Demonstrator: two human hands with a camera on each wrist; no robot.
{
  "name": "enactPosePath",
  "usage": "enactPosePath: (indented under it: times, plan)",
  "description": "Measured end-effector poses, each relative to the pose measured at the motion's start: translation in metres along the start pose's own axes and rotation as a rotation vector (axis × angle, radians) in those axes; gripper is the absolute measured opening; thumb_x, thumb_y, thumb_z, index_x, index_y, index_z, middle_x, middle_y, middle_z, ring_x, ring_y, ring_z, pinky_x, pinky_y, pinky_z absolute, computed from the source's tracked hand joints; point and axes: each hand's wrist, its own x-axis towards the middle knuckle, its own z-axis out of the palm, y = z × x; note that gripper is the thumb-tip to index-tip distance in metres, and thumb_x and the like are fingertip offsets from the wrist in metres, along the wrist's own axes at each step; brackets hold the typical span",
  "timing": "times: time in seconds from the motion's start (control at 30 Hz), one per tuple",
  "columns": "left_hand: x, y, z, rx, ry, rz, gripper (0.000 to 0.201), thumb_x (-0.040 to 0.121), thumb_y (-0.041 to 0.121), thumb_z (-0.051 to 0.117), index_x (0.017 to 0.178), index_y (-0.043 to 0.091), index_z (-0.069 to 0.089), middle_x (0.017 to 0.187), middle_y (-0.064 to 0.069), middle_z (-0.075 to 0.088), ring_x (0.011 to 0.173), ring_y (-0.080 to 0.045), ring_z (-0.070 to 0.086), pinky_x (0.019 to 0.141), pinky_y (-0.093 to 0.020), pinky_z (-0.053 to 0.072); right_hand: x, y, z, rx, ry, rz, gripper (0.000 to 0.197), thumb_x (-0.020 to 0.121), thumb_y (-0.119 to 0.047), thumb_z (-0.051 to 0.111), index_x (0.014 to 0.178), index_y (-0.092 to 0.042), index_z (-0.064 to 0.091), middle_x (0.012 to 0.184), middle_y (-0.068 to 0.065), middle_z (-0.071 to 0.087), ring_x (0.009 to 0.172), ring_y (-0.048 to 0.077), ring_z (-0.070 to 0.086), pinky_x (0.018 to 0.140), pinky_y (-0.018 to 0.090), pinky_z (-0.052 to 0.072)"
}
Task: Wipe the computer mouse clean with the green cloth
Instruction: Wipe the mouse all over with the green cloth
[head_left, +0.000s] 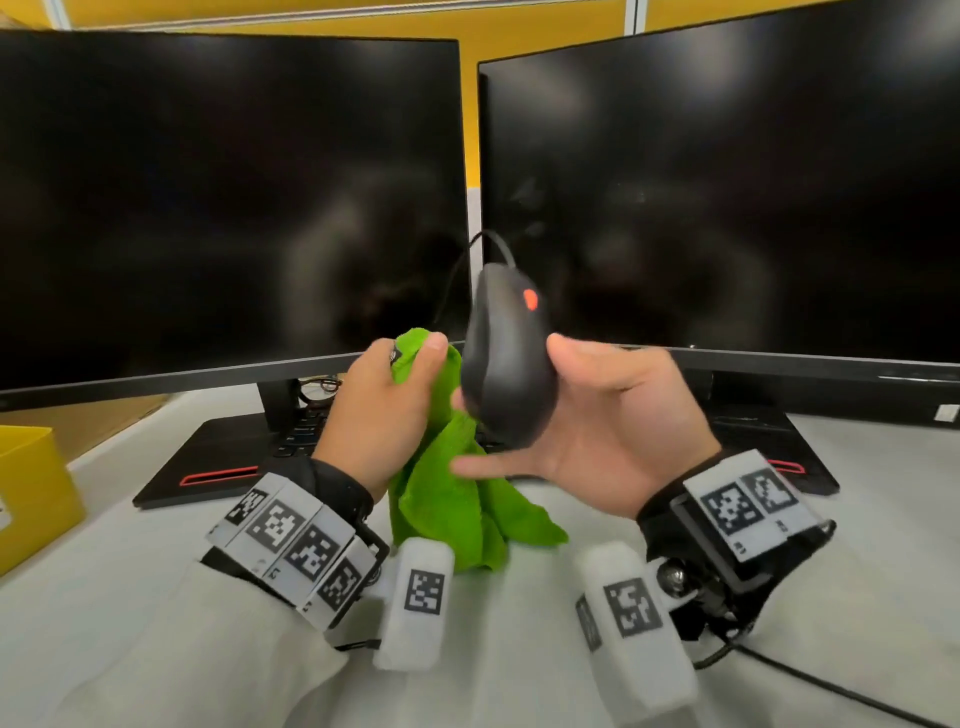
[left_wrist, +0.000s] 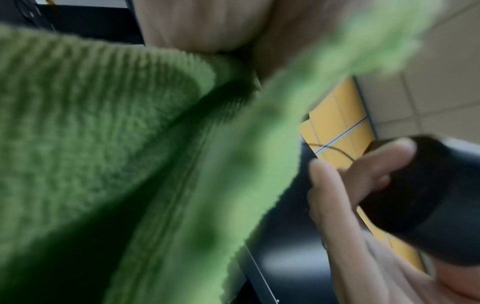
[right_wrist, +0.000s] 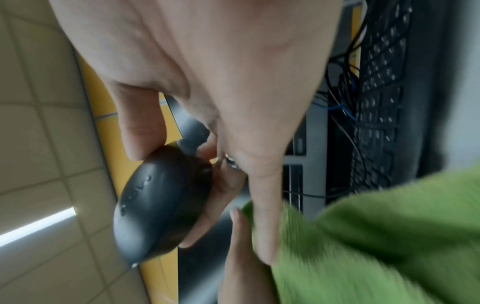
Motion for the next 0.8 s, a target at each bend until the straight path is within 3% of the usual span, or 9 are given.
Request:
enactPosePath:
  times: [0.1,0.17,0.27,0.37,0.5,0.6,0.7,0.8]
  plan:
    - [0.003,-0.001,0.003,-0.101,-0.076,-0.142,0.046,0.089,0.058,0.065,0.101,0.017,0.048,0.111,-0.011,0.061,0.105,-0.026,0.062,0.099,-0.049,0.052,0.006,0.015,0.004,-0.051,0.045,0.068,0.066,0.087,-0.029,0.058,0.146,-0.001,0.052,0.131,0.019,0.067,0.119,0.038,0.065,0.103,0.067,0.039]
    - [0.000,0.006,0.005,-0.224,-0.088,-0.198,0.043,0.094,0.050,0.064,0.108,0.012,0.052,0.108,-0.012,0.064,0.104,-0.027,0.064,0.101,-0.048,0.052,0.009,0.013,0.004,0.011,0.175,0.022,0.070,0.084,-0.029,0.057,0.149,-0.003,0.051,0.143,0.019,0.062,0.129,0.038,0.061,0.107,0.058,0.035]
    - [-0.001,0.010,0.002,-0.323,-0.233,-0.215,0.038,0.100,0.037,0.064,0.121,0.005,0.065,0.119,-0.016,0.076,0.115,-0.033,0.071,0.107,-0.055,0.052,0.010,0.001,-0.002,0.215,0.328,-0.165,0.054,0.088,-0.020,0.054,0.138,-0.001,0.061,0.140,0.021,0.065,0.135,0.038,0.059,0.117,0.050,0.040]
    - [-0.006,0.014,-0.003,-0.303,-0.357,-0.234,0.030,0.106,0.024,0.055,0.119,0.004,0.073,0.116,-0.015,0.079,0.112,-0.029,0.075,0.102,-0.047,0.057,0.008,-0.008,-0.010,0.275,0.429,-0.298,0.038,0.100,-0.012,0.047,0.132,0.001,0.064,0.133,0.021,0.070,0.130,0.038,0.063,0.117,0.047,0.043]
    - [-0.011,0.021,-0.005,-0.275,-0.438,-0.290,0.041,0.100,0.039,0.060,0.109,0.004,0.079,0.110,-0.019,0.080,0.107,-0.035,0.076,0.097,-0.047,0.059,0.007,-0.016,-0.015,0.285,0.472,-0.375,0.039,0.102,-0.012,0.047,0.136,0.003,0.062,0.132,0.024,0.069,0.129,0.040,0.064,0.116,0.045,0.046]
    - [-0.009,0.018,-0.003,-0.310,-0.399,-0.363,0.049,0.099,0.044,0.059,0.114,0.001,0.077,0.117,-0.024,0.076,0.115,-0.042,0.071,0.106,-0.055,0.053,0.006,-0.020,-0.016,0.267,0.496,-0.407,0.039,0.103,-0.011,0.046,0.136,0.002,0.062,0.132,0.022,0.069,0.129,0.038,0.064,0.113,0.042,0.048]
    - [-0.007,0.015,-0.004,-0.486,-0.370,-0.429,0.043,0.103,0.041,0.053,0.118,0.009,0.077,0.120,-0.020,0.076,0.108,-0.038,0.073,0.097,-0.048,0.055,0.008,-0.019,-0.017,0.204,0.542,-0.398,0.033,0.103,-0.010,0.048,0.128,0.000,0.067,0.123,0.017,0.075,0.122,0.031,0.069,0.102,0.037,0.055]
    - [-0.004,0.011,-0.007,-0.731,-0.436,-0.464,0.057,0.100,0.042,0.038,0.121,0.004,0.076,0.121,-0.021,0.075,0.100,-0.034,0.075,0.088,-0.047,0.060,0.011,-0.015,-0.020,-0.011,0.602,-0.375,0.025,0.101,-0.004,0.054,0.120,0.002,0.068,0.109,0.013,0.077,0.109,0.029,0.072,0.099,0.037,0.054]
